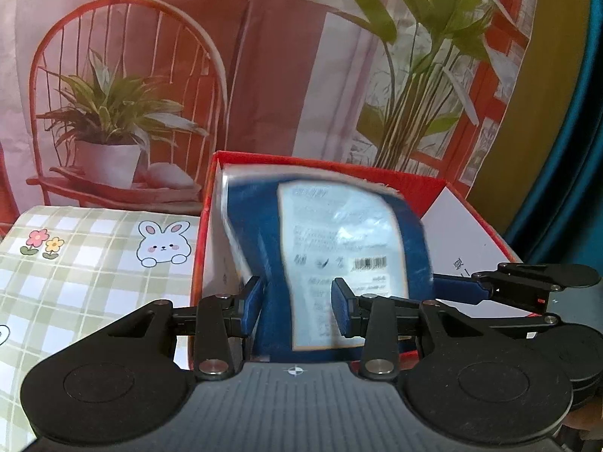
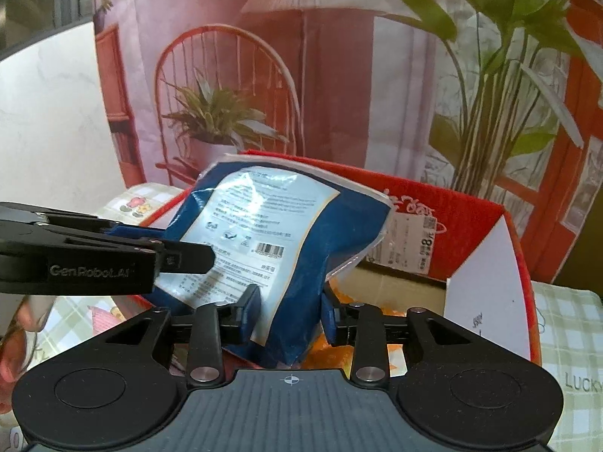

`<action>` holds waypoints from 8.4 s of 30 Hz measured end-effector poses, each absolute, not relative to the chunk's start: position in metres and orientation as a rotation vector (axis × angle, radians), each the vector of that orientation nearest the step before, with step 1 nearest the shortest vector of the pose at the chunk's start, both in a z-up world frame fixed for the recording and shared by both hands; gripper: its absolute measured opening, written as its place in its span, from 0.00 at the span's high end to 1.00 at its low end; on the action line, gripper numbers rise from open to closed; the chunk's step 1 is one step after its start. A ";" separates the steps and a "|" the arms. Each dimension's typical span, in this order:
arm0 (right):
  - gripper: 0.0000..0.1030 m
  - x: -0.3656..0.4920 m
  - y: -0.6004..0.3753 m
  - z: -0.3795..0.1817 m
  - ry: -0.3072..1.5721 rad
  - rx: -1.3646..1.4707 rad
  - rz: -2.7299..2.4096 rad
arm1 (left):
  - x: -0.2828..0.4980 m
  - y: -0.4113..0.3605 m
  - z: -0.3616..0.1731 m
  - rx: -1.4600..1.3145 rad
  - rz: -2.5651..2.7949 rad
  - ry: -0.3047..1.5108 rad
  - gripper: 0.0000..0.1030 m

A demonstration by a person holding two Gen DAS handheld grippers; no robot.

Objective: Organize soft objects
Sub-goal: 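Open both grippers to drop the blue packet into the box, then move both grippers down to the white cloth bundle on the pile, then close the left gripper on the white bundle while the right gripper also grasps it, then lift the white bundle with both grippers and carry it over the red box, then open both grippers to release the white bundle into the box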

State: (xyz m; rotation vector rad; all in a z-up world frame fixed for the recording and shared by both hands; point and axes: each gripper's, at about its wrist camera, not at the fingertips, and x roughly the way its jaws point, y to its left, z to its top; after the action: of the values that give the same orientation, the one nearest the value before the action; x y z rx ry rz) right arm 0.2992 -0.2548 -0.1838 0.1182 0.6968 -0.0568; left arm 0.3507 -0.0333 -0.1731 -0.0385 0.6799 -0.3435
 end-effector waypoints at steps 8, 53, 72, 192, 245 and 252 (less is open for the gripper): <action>0.67 0.279 -0.249 -0.177 0.664 0.092 -0.064 | 0.328 -0.030 -0.160 -0.002 -0.368 0.649 0.58; 0.51 0.057 -0.182 -0.211 0.638 0.265 -0.118 | 0.122 0.050 -0.228 -0.176 -0.248 0.787 0.40; 0.50 0.066 -0.180 -0.241 0.685 0.259 -0.084 | 0.143 0.055 -0.240 -0.239 -0.246 0.806 0.33; 0.92 0.115 -0.193 -0.186 0.477 0.221 0.093 | 0.158 0.030 -0.199 -0.150 -0.346 0.525 0.92; 0.44 0.331 -0.350 -0.172 0.650 0.198 -0.188 | 0.395 -0.067 -0.162 -0.005 -0.405 0.650 0.29; 0.16 0.290 -0.323 -0.148 0.587 0.134 -0.155 | 0.351 -0.056 -0.145 0.014 -0.351 0.598 0.13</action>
State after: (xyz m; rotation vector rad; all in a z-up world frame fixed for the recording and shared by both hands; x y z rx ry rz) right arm 0.2901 -0.3232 -0.1483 0.1337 0.5872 -0.1553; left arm 0.3514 -0.0562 -0.1454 0.0145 0.5977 -0.3507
